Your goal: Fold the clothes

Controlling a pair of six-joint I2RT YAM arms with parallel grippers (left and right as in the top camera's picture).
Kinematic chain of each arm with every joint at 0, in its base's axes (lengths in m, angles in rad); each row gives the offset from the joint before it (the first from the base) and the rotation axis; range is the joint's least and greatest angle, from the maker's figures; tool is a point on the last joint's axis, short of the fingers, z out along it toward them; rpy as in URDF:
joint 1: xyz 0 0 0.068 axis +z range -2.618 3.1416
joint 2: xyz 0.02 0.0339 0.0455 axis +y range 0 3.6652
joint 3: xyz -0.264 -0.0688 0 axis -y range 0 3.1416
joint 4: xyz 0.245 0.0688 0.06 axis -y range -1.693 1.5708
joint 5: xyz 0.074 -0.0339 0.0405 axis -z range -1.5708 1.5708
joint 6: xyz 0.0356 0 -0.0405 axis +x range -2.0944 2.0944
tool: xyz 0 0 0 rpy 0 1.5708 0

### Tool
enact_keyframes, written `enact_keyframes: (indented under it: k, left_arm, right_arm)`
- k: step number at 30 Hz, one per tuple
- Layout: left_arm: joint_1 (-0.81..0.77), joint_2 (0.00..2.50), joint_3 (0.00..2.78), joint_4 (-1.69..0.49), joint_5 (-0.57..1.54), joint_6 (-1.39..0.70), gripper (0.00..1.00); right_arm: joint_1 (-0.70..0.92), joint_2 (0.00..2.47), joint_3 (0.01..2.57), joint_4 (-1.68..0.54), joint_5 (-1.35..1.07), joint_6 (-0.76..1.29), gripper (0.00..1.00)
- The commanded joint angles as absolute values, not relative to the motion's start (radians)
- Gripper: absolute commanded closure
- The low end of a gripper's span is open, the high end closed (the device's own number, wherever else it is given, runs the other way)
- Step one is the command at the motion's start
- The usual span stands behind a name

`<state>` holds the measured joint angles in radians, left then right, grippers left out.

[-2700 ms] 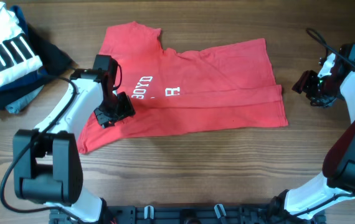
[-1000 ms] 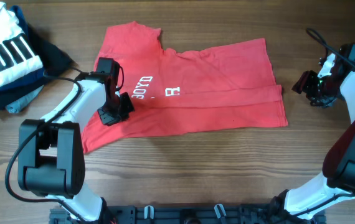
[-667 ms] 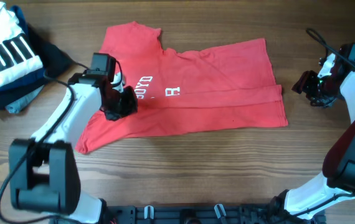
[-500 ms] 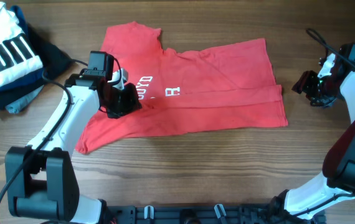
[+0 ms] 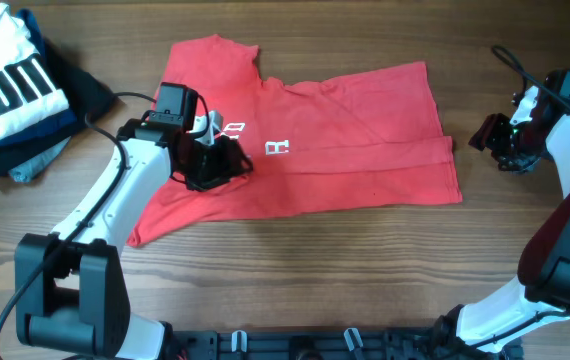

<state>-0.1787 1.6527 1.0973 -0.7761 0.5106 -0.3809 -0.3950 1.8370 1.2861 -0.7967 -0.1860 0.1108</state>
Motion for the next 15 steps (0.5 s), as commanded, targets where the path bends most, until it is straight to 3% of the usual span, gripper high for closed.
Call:
enact_keyframes:
  k: [1, 9, 12, 15]
  left_arm:
    - [-0.176, 1.644, 1.094, -0.767, 0.519, -0.37, 0.3]
    - [-0.093, 1.589, 1.102, -0.681, 0.451, -0.36, 0.3]
    - [-0.046, 1.583, 1.178, -0.703, 0.451, -0.284, 0.25]
    - [-0.012, 1.598, 1.271, -0.718, 0.439, -0.223, 0.12]
  right_arm:
    - [-0.39, 1.855, 1.287, -0.798, -0.175, 0.105, 0.38]
    - [-0.39, 1.855, 1.292, -0.797, -0.199, 0.086, 0.38]
    - [-0.39, 1.844, 1.329, -0.803, -0.222, 0.078, 0.34]
    - [-0.388, 1.808, 1.376, -0.829, -0.238, 0.065, 0.31]
